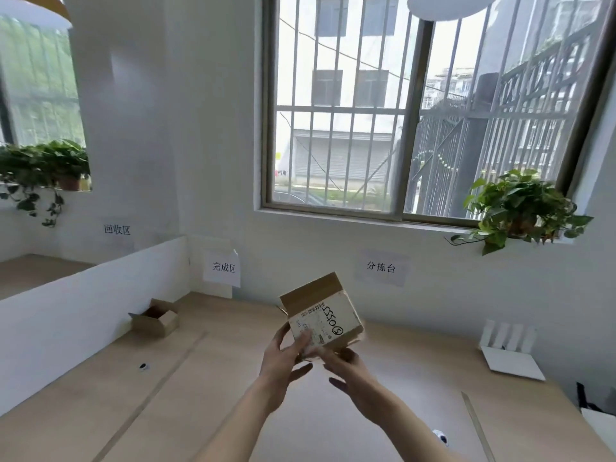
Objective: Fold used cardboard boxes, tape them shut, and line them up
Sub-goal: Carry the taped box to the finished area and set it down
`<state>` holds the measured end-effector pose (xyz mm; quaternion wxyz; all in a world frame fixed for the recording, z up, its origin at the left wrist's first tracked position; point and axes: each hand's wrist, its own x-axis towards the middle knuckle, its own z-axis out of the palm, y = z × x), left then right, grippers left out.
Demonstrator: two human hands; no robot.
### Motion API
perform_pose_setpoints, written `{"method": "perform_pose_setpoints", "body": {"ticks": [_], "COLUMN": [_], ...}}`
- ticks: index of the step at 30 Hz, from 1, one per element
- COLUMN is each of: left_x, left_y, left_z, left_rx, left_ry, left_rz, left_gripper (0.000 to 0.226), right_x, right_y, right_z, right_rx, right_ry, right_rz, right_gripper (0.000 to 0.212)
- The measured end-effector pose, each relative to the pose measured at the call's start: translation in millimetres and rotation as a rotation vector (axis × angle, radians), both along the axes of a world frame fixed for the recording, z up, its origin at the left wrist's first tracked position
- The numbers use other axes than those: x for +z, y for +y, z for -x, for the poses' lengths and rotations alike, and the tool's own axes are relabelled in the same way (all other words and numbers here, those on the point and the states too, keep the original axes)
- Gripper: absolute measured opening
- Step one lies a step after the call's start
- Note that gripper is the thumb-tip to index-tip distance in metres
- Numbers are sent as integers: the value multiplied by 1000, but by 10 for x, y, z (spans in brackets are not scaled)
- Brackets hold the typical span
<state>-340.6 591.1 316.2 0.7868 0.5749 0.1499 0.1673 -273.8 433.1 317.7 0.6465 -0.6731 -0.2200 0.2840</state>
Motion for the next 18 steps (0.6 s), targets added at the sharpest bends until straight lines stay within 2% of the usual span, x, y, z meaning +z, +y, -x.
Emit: {"method": "perform_pose_setpoints", "body": {"ticks": [4, 6, 9, 13, 18], "left_x": [95, 127, 184, 229, 164], "left_y": [341, 515, 730, 1102, 1632], "left_z": [204, 259, 295, 285, 141], "left_rx": [56, 73, 73, 61, 90], "left_ry": [-12, -5, -12, -6, 19], "left_rz": [-26, -60, -97, -130, -187], "left_gripper": [57, 61, 70, 67, 53], "right_x": [119, 221, 372, 454, 376], "right_y": [92, 176, 387, 719, 1237], "right_z": [-80, -116, -167, -276, -537], "right_rx": [-111, -131, -77, 3, 52], "right_ry": [-12, -26, -85, -129, -188], "right_rz": [-86, -103, -63, -5, 76], "right_gripper": [102, 107, 101, 80, 86]}}
